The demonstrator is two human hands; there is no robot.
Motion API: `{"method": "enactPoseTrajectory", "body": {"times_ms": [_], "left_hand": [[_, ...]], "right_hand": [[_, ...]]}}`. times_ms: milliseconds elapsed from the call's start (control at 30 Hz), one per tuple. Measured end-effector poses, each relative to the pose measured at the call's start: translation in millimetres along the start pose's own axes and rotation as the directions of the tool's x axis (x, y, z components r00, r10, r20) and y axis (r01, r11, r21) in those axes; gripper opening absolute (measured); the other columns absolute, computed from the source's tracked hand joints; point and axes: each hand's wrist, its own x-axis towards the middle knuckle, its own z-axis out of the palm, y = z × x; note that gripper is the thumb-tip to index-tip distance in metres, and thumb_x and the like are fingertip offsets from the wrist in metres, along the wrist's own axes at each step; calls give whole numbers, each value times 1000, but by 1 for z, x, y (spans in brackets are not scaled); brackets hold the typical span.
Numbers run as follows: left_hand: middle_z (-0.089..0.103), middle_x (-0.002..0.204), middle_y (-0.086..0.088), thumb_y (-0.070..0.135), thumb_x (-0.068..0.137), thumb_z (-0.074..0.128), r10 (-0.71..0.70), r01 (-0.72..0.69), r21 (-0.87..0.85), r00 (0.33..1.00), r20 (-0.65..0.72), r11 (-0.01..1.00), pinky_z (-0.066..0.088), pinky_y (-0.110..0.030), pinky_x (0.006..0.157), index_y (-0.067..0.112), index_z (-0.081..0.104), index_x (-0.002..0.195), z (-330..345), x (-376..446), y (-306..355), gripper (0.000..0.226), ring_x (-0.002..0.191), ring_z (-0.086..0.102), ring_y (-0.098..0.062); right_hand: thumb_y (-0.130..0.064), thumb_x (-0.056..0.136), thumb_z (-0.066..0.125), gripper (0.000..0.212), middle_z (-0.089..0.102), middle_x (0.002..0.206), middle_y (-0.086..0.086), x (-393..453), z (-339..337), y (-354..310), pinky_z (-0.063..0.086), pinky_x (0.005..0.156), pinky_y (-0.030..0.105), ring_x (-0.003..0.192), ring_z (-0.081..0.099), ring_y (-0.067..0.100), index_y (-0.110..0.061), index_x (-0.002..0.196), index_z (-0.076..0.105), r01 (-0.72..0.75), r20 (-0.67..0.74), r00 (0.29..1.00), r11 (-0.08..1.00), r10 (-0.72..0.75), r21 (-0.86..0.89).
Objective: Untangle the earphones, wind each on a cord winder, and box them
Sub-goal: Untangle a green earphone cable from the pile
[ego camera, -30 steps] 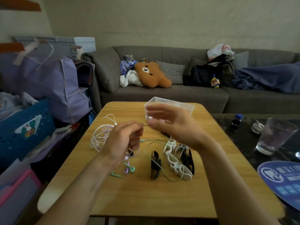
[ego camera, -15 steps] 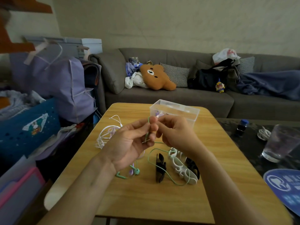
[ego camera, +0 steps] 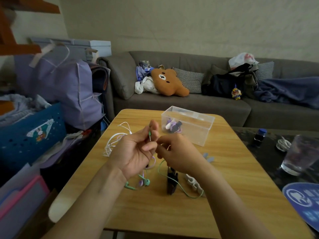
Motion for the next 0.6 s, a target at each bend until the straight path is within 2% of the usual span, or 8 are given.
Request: {"method": "enactPoseTrajectory", "body": {"times_ms": [33,100,200,233,300,367,500,600], "left_hand": [[71,89,-9,3,89,47,-19,20,-52,1000,15,998,37,-12,38,-3,65,103,1,-1,0,24,65,70,-13],[73,95,-12,-1,81,59,-24,27,-69,999,45,997,38,-14,37,-8,71,101,-1,0,-1,24,73,74,-17],[71,112,-18,-10,59,85,-31,35,-33,992,118,999,43,-18,39,0,76,91,-6,1,-2,35,90,75,-26],[70,116,-18,-7,62,86,-30,32,-19,992,122,999,43,-18,40,4,76,89,-6,1,-3,30,94,75,-27],[72,115,-12,3,79,71,25,-27,40,998,61,999,36,-15,38,12,74,86,-5,2,-8,11,94,74,-24],[75,108,-6,5,84,57,112,-109,109,994,-13,988,29,-13,36,14,70,88,0,3,-9,17,93,75,-20],[73,110,-11,1,80,56,293,-276,158,951,-100,948,35,-11,39,7,64,91,-6,12,-3,15,106,71,-21],[73,111,-12,-4,89,52,386,-355,227,915,-114,907,37,-11,42,6,61,91,-12,17,1,13,109,70,-21]], "right_hand": [[-32,100,56,22,74,87,-1,1,0,2,52,63,24,66,63,8,-20,103,74,-8,-17,1000,1000,8,-9],[-36,101,55,24,73,85,-3,2,0,6,54,65,28,66,63,7,-22,102,74,-26,-66,997,1000,26,-4],[-36,101,53,24,71,80,-2,2,-1,10,57,69,36,64,64,11,-24,90,71,-50,-103,993,998,54,39],[-35,102,52,25,71,79,0,2,-2,10,58,69,38,66,66,14,-27,84,67,-55,-92,994,997,60,54],[-34,103,49,28,70,79,-1,1,-5,8,57,69,35,67,66,13,-33,77,58,-60,-43,997,995,63,80],[-35,104,49,27,68,75,-4,1,-6,7,54,64,30,59,60,5,-29,80,60,-70,22,997,995,68,71],[-36,102,53,26,62,63,-12,-1,-10,2,45,57,19,55,55,0,-20,102,72,-73,123,990,996,66,57],[-37,102,53,28,52,46,-26,-3,-17,-4,34,47,10,46,48,-4,-20,110,73,-88,191,979,995,75,56]]}}
